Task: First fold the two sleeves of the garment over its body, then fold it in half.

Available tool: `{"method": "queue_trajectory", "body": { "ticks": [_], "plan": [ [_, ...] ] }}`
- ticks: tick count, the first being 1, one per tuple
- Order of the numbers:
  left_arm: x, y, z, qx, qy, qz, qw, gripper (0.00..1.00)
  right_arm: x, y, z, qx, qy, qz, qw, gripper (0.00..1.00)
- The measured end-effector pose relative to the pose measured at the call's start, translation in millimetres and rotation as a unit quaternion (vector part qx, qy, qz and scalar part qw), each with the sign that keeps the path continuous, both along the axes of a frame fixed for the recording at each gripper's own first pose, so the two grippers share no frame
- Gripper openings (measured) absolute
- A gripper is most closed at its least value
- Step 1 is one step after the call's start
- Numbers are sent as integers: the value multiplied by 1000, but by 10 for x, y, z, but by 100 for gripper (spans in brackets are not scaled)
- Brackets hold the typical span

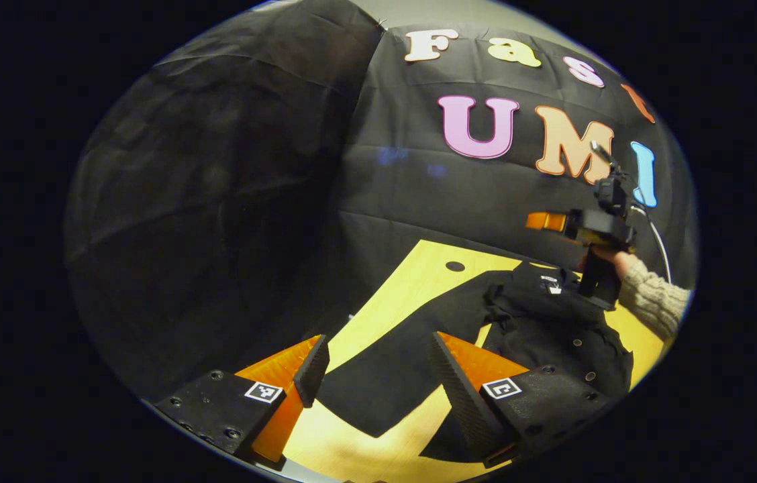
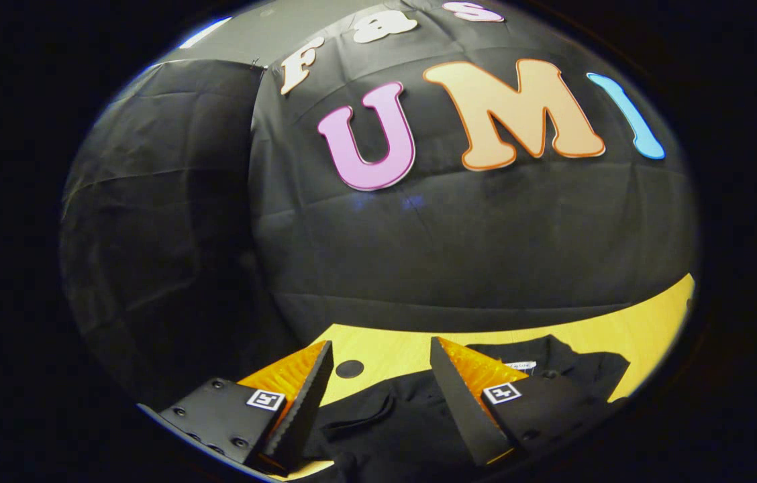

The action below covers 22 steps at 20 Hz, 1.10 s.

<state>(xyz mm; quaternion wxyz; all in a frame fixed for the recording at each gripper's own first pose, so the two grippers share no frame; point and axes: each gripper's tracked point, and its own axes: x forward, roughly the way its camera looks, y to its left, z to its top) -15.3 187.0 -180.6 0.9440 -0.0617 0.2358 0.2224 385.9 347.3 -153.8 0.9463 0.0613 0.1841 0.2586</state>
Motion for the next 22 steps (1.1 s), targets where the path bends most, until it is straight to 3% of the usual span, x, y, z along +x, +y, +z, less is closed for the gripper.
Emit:
{"method": "queue_trajectory", "body": {
  "ticks": [1,2,5,7,9,12,16,18,21,22],
  "plan": [
    [-8,6,-25,-5,2,0,1000,92,-34,-97,108,-4,-10,-1,1000,88],
    [6,5,-60,-8,3,0,1000,92,-56,-204,232,-10,-24,-4,1000,95],
    [13,70,-236,-8,18,-2,1000,92,-196,-564,556,-21,-64,-23,997,91],
    [12,68,-372,-13,32,0,999,92,-329,-808,715,-24,-77,-33,996,94],
    [17,105,-493,-20,46,5,999,92,-451,-1096,868,-31,-93,-55,994,97],
    [-104,117,-736,-28,68,1,997,92,-632,-1496,1045,-31,-103,-90,990,94],
    [-148,175,-955,-29,101,4,994,93,-854,-1978,1145,-47,-108,-133,984,97],
    [-174,168,-1061,-38,114,7,993,93,-962,-2195,1080,-71,-103,-151,981,94],
    [-204,181,-1229,-42,141,11,989,93,-1114,-2346,996,-77,-86,-161,980,100],
    [-209,172,-1280,-43,146,11,988,93,-1141,-2384,1009,-76,-87,-167,979,94]
  ]
}}
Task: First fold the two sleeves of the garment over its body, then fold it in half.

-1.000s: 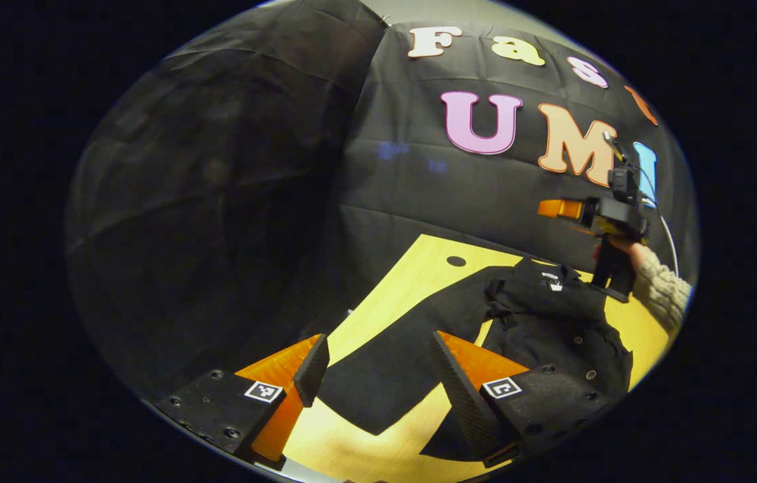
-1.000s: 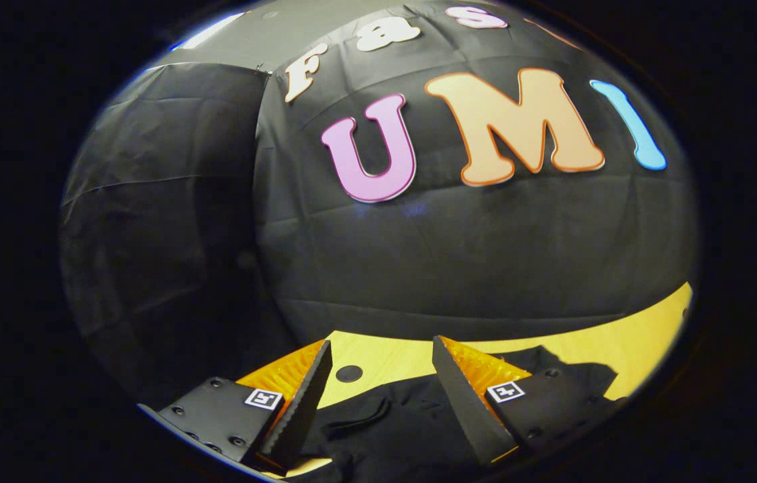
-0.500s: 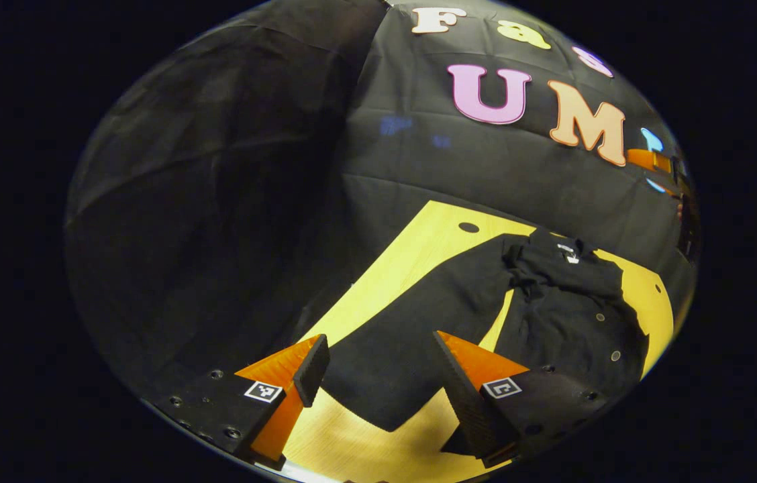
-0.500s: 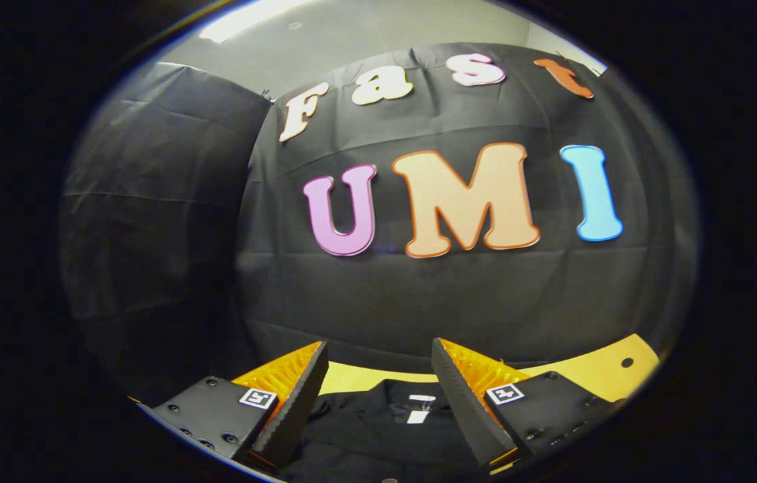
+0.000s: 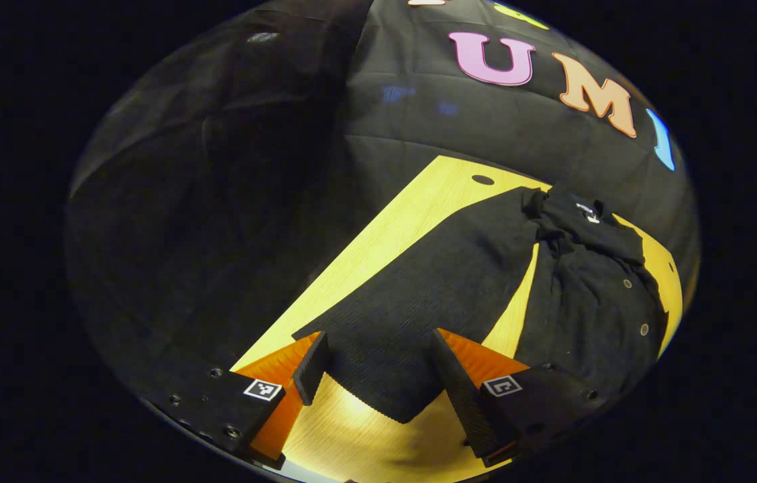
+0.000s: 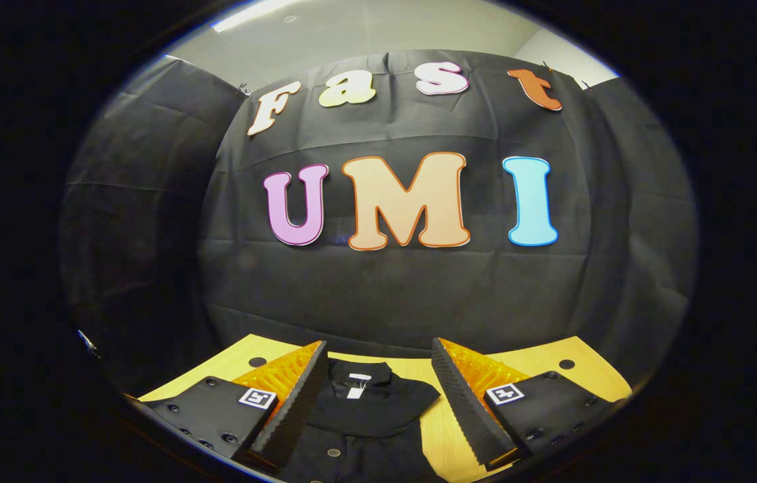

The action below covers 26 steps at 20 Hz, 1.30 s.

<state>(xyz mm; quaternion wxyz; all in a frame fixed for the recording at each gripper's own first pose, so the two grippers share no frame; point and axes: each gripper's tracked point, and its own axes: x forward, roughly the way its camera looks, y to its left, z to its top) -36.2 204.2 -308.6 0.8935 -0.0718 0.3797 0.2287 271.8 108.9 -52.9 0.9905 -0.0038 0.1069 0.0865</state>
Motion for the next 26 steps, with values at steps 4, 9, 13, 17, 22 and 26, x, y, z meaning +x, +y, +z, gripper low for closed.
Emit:
{"method": "queue_trajectory", "body": {
  "ticks": [4,9,13,17,22,26],
  "plan": [
    [-65,-12,-114,-3,22,-4,1000,93,-76,-94,32,-2,-6,-14,1000,94],
    [-126,-49,-181,1,29,-17,999,94,-143,-200,50,2,-8,-26,1000,94],
    [-121,-71,-167,-3,11,-9,1000,95,-197,-212,8,6,-2,-26,1000,97],
    [-145,-107,-159,10,-5,-41,999,88,-261,-234,-17,8,2,-25,1000,97],
    [-23,-197,-195,3,-8,-71,997,58,-325,-363,20,15,1,-36,999,97],
    [-11,-204,-215,7,-9,-67,998,11,-378,-497,48,12,-2,-48,999,100]
  ]
}}
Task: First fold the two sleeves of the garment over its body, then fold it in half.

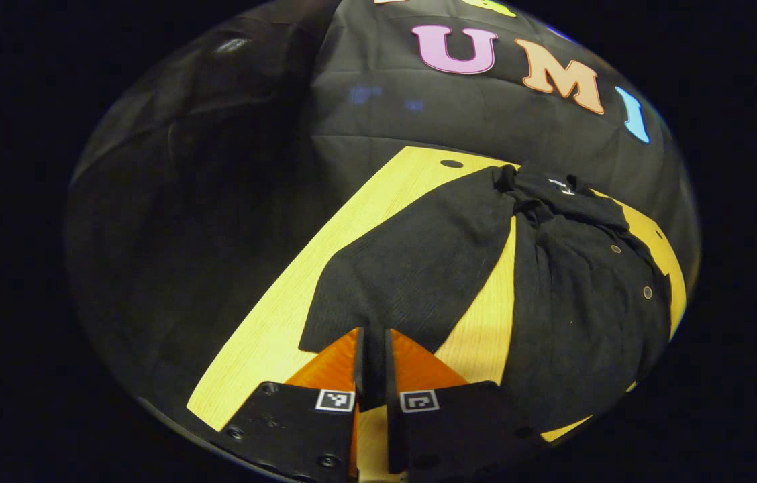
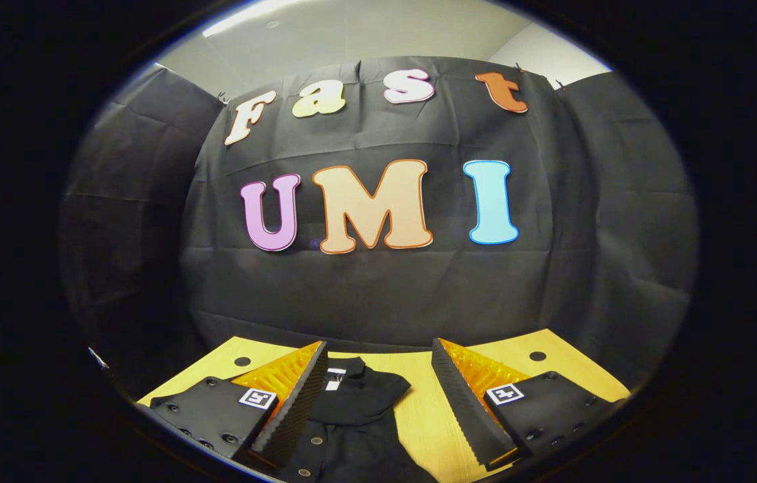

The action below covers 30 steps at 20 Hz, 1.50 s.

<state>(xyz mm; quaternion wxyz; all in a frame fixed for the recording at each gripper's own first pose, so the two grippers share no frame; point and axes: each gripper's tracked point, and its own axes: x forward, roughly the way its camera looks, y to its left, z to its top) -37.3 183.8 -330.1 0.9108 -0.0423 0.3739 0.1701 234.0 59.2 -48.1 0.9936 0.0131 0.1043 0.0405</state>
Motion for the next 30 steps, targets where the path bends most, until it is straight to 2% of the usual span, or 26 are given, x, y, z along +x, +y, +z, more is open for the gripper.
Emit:
{"method": "queue_trajectory", "body": {
  "ticks": [4,5,6,7,10,13,14,15,16,19,24,26,28,30],
  "plan": [
    [18,-7,6,0,-2,3,1000,0,-61,-85,-16,5,4,-7,1000,100],
    [31,-7,8,-3,-6,6,1000,0,-80,-95,-30,5,5,-8,1000,97],
    [24,-7,0,-9,-7,9,1000,0,-94,-118,-40,2,6,-9,1000,100],
    [31,-6,8,-13,-7,13,1000,0,-113,-142,-44,1,7,-10,1000,97],
    [42,-23,24,-25,-3,21,999,0,-171,-202,-67,6,10,-13,1000,97],
    [131,-83,187,-39,-18,33,999,0,-207,-289,-101,16,14,-19,1000,97],
    [183,-97,269,-39,-26,33,998,0,-214,-318,-109,17,16,-21,1000,94],
    [252,-111,362,-35,-33,29,998,0,-225,-345,-127,18,17,-23,999,100],
    [327,-131,449,-31,-40,22,998,0,-243,-362,-137,19,18,-22,999,94],
    [665,-236,741,-26,-68,3,997,0,-311,-401,-172,23,22,-14,999,97],
    [1245,-611,1164,-31,-116,-33,992,0,-424,-531,-330,38,41,-6,998,94],
    [1507,-798,1358,-27,-137,-55,989,0,-456,-595,-374,43,46,-5,998,97],
    [1792,-1032,1564,-32,-168,-77,982,0,-482,-677,-405,47,51,-3,998,94],
    [2022,-1290,1722,-42,-187,-97,977,0,-500,-772,-449,49,56,-2,997,97]
  ]
}}
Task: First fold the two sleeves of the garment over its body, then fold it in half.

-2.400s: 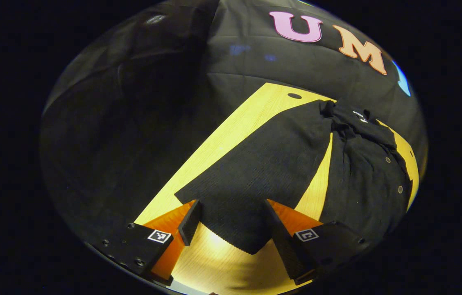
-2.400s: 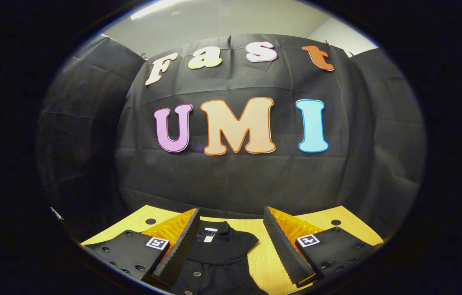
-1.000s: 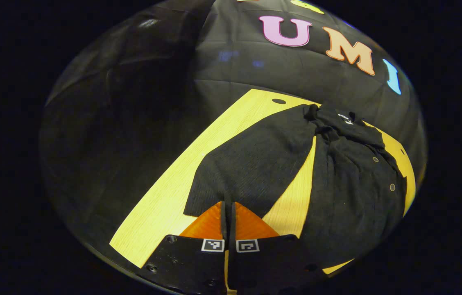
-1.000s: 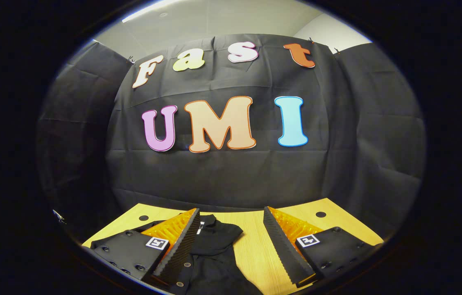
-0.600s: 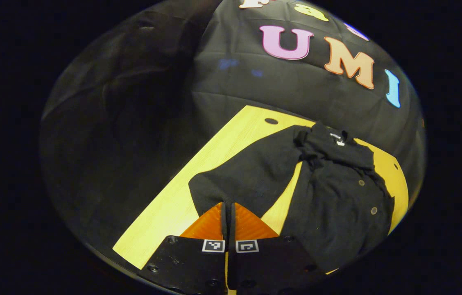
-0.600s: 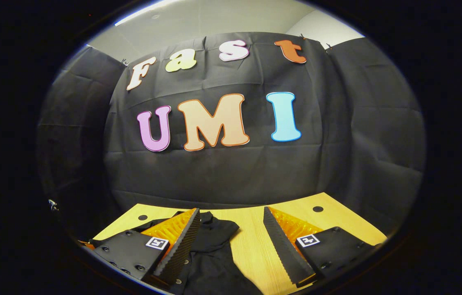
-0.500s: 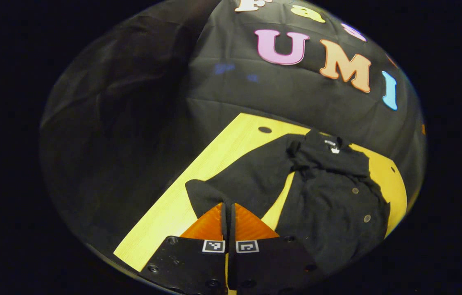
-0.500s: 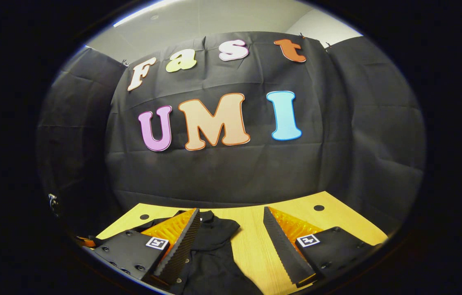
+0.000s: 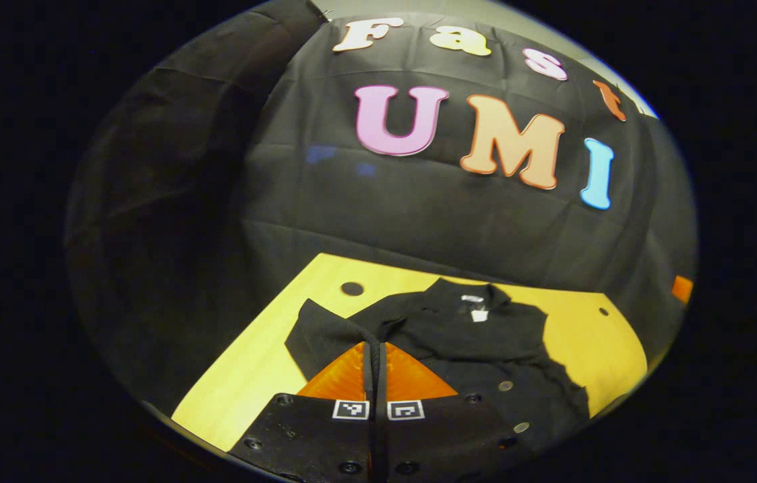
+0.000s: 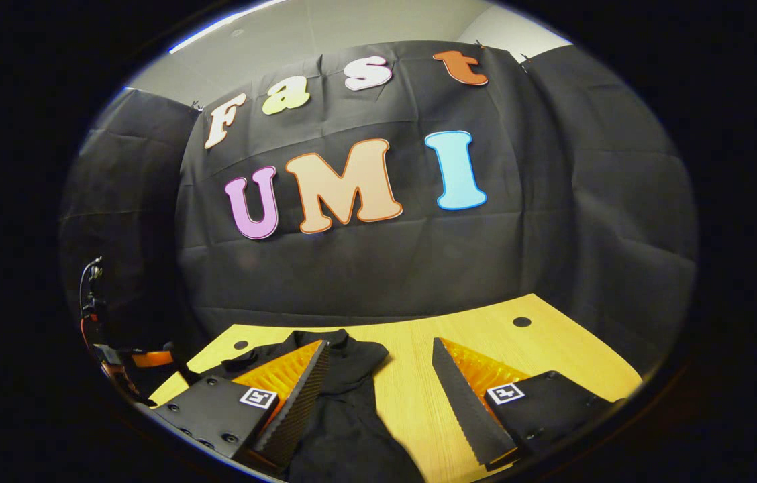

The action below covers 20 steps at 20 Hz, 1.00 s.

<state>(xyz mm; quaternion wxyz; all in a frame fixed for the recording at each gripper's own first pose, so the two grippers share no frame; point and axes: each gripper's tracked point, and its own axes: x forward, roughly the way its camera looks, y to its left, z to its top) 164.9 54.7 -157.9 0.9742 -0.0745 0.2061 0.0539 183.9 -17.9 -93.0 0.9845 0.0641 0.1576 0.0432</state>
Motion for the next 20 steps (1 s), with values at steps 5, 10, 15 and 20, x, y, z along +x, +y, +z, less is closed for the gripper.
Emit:
{"method": "queue_trajectory", "body": {
  "ticks": [5,10,15,20],
  "plan": [
    [546,-690,219,15,-31,-62,997,0,-48,-243,-81,8,12,0,1000,97],
    [973,-1426,273,15,-42,-123,991,0,-36,-484,-116,6,20,-4,1000,97],
    [1294,-2047,28,11,-29,-158,987,0,-77,-559,-201,3,31,6,999,98],
    [1499,-2591,-272,5,-11,-191,982,0,-190,-535,-323,11,48,21,999,98]
  ]
}}
